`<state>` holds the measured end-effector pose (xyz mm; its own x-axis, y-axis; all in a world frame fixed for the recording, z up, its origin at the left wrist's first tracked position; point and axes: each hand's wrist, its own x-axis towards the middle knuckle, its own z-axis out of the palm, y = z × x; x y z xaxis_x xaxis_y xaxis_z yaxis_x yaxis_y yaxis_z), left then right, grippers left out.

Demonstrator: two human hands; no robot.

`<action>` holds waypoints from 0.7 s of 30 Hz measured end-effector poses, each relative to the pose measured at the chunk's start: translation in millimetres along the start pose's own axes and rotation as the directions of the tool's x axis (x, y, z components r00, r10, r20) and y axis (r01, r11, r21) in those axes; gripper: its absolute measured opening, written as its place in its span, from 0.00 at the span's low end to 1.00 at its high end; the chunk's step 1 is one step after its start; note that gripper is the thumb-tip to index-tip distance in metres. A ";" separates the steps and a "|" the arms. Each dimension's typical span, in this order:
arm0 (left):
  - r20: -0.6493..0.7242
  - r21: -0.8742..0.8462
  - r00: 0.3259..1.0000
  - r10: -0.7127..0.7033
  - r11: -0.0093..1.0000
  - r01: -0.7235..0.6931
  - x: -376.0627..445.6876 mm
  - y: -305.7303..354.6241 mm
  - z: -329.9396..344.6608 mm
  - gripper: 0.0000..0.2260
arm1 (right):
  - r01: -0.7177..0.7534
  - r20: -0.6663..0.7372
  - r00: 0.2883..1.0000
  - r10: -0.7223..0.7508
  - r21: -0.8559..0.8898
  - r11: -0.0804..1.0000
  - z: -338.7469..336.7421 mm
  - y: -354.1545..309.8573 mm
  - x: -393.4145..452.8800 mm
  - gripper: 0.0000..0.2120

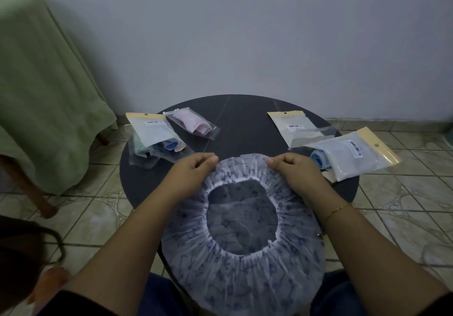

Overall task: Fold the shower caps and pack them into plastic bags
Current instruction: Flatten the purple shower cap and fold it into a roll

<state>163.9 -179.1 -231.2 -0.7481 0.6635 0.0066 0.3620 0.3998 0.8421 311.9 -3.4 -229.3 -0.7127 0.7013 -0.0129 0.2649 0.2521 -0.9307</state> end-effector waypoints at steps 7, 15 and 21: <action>-0.010 -0.081 0.965 -0.263 0.962 0.261 4.8 -9.7 -14.5 0.16 | -0.012 -0.114 0.993 0.024 0.105 0.994 -6.1 6.0 0.5 0.10; -0.130 -0.276 0.930 -0.343 0.914 0.299 6.8 -8.5 -17.6 0.15 | -0.052 -0.230 0.968 0.098 0.196 0.979 -16.1 6.7 1.0 0.07; -0.162 -0.264 0.927 -0.339 0.920 0.291 9.8 -11.3 -17.8 0.15 | -0.098 -0.266 0.954 0.138 0.159 0.982 -21.3 11.3 4.0 0.08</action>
<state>142.6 -188.5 -231.1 -0.9062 0.3766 -0.1922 -0.0311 0.3939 0.9186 325.9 16.4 -232.1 -0.4704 0.8814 -0.0438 0.2266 0.0727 -0.9713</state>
